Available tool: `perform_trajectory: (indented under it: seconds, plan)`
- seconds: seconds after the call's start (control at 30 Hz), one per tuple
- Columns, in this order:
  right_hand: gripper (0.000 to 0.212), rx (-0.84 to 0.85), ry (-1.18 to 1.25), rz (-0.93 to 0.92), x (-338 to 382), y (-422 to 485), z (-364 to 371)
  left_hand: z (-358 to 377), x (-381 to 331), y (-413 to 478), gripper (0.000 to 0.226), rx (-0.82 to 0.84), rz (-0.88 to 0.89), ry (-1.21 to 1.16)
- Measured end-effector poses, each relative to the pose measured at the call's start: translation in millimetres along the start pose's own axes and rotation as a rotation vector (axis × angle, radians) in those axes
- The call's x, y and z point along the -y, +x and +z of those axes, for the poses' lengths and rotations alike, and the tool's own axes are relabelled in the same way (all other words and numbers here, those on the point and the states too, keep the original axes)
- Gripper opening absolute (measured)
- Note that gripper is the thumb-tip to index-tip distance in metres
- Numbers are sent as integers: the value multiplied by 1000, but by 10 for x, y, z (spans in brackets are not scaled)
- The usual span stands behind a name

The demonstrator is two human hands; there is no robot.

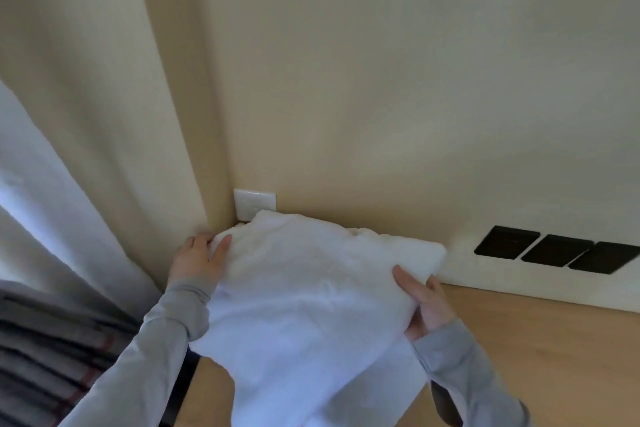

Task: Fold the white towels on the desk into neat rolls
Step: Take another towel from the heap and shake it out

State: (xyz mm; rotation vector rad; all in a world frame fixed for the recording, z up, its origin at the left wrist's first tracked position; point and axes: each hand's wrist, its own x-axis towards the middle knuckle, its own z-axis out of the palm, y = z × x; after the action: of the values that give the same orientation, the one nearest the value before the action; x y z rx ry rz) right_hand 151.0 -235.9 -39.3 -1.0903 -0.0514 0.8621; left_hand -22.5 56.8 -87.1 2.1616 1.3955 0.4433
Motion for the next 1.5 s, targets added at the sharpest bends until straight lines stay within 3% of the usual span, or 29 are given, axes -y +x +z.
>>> perform_trajectory:
  seconds: [0.2, 0.4, 0.6, 0.77, 0.93, 1.07, 1.2, 1.5]
  plan:
    - [47, 74, -15, -10, 191, -233, -160, -26, -344, 113, 69, 276, 76, 187]
    - [45, 1, -17, -26, 222, -367, -314, 16, -700, 145, 89, 469, -88, 25]
    - [43, -149, -13, -74, 359, -426, -362, -273, -1001, 45, 65, 240, -151, -579]
    - [43, -264, -7, -174, 604, -484, -218, -707, -1387, -209, 58, 6, -30, -736]
    - [27, -249, -47, -280, 1041, -686, -103, -1073, -1627, -513, 21, -91, 78, -927]
    - [9, -244, -94, -403, 1509, -941, -79, -1334, -1785, -766, 38, -126, 187, -1066]
    - [13, -197, -145, -492, 1916, -1256, -69, -1486, -1988, -1076, 52, -131, 281, -1166]
    - [27, -234, -128, -610, 2654, -2129, -773, -1318, -2902, -1974, 54, -83, 444, -1243]
